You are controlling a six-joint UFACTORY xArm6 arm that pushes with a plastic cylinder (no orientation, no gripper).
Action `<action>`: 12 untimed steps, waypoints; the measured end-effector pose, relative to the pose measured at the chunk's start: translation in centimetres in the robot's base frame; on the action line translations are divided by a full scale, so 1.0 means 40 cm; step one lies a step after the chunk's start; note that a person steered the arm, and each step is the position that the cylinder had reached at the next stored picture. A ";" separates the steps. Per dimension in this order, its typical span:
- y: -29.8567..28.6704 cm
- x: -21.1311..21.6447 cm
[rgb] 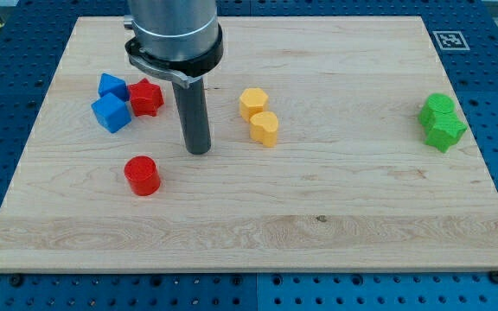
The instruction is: Move your arm towards the bottom of the red circle
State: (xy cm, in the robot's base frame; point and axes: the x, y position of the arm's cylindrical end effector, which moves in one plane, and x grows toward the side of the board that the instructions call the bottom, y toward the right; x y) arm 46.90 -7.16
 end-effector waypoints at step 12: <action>0.047 -0.010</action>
State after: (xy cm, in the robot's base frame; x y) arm 46.50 -5.30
